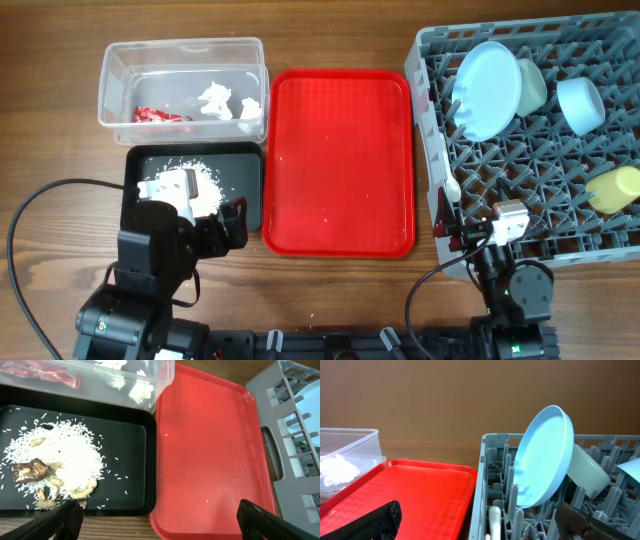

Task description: Sort waste into correct bins and load items into the dishwasher rack

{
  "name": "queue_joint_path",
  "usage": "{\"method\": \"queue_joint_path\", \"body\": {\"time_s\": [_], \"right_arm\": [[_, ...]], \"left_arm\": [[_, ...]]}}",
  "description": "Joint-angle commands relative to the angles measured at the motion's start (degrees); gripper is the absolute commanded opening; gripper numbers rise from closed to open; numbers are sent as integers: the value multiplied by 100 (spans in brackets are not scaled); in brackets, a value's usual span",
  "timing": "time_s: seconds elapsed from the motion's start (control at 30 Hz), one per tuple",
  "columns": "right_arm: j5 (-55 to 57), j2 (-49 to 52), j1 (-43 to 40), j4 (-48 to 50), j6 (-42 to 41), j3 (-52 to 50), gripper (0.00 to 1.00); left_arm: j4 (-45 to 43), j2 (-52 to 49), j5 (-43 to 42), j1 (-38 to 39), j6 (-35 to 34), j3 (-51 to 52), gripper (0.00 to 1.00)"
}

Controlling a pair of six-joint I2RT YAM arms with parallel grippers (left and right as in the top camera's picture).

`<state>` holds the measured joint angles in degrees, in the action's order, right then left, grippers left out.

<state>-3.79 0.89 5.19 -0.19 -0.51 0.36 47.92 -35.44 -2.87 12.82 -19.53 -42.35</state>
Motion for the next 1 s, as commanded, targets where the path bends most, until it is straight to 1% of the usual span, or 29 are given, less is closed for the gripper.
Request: {"method": "queue_joint_path", "body": {"time_s": [0.0, 0.5, 0.6, 0.67, 0.7, 0.77, 0.97], "right_arm": [[103, -28, 4, 24, 46, -4, 100], [103, -31, 4, 24, 44, -4, 100], [103, -28, 4, 24, 44, -4, 100], [103, -31, 4, 24, 46, -4, 100], [103, -31, 4, 24, 46, -4, 100], [103, -31, 4, 24, 46, -4, 100], [103, -31, 4, 24, 46, -4, 100]], "left_arm": [[-15, 13, -4, 20, 114, 17, 100], [9, 44, -7, 0, 116, 17, 100], [162, 345, 9, -348, 118, 114, 100], [-245, 719, -247, -686, 291, 463, 100], [-688, 984, -522, -885, 540, 789, 100], [-1545, 1467, -951, -1167, 728, 1436, 100], [-3648, 2955, -905, -1261, 734, 3187, 100]]}}
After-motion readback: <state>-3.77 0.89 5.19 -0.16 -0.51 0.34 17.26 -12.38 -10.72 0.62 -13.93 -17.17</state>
